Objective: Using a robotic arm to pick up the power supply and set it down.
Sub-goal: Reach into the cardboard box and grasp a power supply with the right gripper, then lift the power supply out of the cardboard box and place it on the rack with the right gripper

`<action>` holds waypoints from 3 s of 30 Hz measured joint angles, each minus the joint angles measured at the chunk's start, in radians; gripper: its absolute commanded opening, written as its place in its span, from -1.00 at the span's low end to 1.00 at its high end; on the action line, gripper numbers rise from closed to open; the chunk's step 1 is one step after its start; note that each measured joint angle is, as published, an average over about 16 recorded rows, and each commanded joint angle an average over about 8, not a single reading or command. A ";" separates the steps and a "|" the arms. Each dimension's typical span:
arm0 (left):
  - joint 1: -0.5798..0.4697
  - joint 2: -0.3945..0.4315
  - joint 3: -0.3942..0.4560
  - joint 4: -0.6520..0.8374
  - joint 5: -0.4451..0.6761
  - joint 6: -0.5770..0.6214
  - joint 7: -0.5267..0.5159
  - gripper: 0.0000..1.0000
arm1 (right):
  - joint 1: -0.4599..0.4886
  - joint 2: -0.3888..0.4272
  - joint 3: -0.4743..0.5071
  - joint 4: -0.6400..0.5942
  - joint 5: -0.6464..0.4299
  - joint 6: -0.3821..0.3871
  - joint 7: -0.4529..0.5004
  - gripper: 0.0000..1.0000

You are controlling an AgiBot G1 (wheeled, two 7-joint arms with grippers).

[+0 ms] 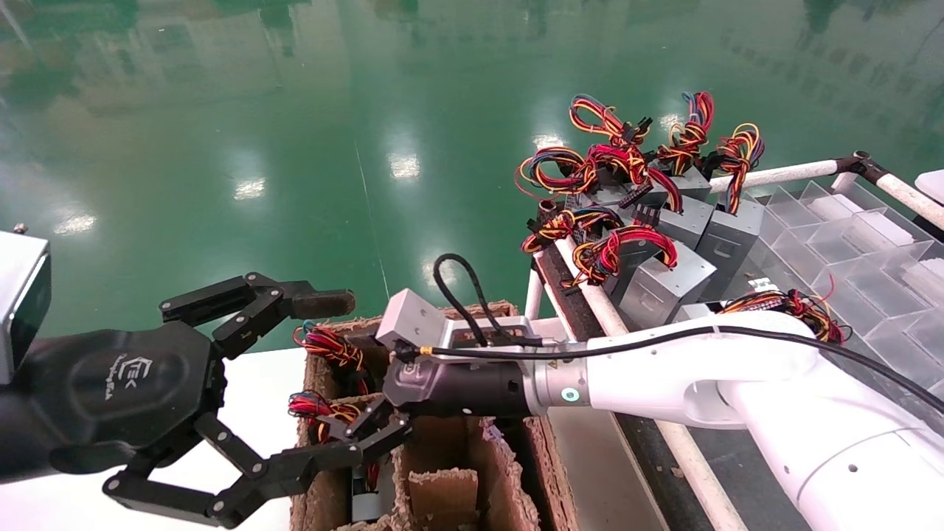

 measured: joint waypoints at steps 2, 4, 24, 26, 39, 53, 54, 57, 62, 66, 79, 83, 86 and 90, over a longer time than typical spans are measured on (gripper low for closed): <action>0.000 0.000 0.000 0.000 0.000 0.000 0.000 1.00 | 0.000 0.000 -0.025 0.016 0.018 0.018 0.006 1.00; 0.000 0.000 0.000 0.000 0.000 0.000 0.000 1.00 | 0.002 0.000 -0.049 0.029 0.036 0.036 0.010 1.00; 0.000 0.000 0.000 0.000 0.000 0.000 0.000 1.00 | 0.025 -0.001 -0.276 0.093 0.206 0.199 0.011 -1.00; 0.000 0.000 0.000 0.000 0.000 0.000 0.000 1.00 | 0.027 -0.001 -0.294 0.093 0.223 0.211 0.008 -1.00; 0.000 0.000 0.000 0.000 0.000 0.000 0.000 1.00 | 0.042 0.000 -0.383 0.087 0.326 0.255 -0.025 -1.00; 0.000 0.000 0.000 0.000 0.000 0.000 0.000 1.00 | 0.051 0.000 -0.452 0.081 0.420 0.263 -0.063 -1.00; 0.000 0.000 0.000 0.000 0.000 0.000 0.000 1.00 | 0.051 0.000 -0.456 0.080 0.426 0.262 -0.066 -1.00; 0.000 0.000 0.000 0.000 0.000 0.000 0.000 1.00 | 0.052 0.001 -0.468 0.075 0.444 0.261 -0.074 -1.00; 0.000 0.000 0.000 0.000 0.000 0.000 0.000 1.00 | 0.052 0.001 -0.484 0.067 0.473 0.254 -0.086 -1.00; 0.000 0.000 0.000 0.000 0.000 0.000 0.000 1.00 | 0.052 0.002 -0.495 0.059 0.495 0.245 -0.096 -1.00; 0.000 0.000 0.000 0.000 0.000 0.000 0.000 1.00 | 0.044 0.008 -0.512 0.017 0.568 0.180 -0.130 -1.00; 0.000 0.000 0.000 0.000 0.000 0.000 0.000 1.00 | 0.042 0.011 -0.508 -0.003 0.593 0.143 -0.146 -1.00; 0.000 0.000 0.000 0.000 0.000 0.000 0.000 1.00 | 0.043 0.014 -0.503 -0.019 0.611 0.107 -0.160 -1.00; 0.000 0.000 0.000 0.000 0.000 0.000 0.000 1.00 | 0.047 0.020 -0.493 -0.042 0.637 0.049 -0.182 -1.00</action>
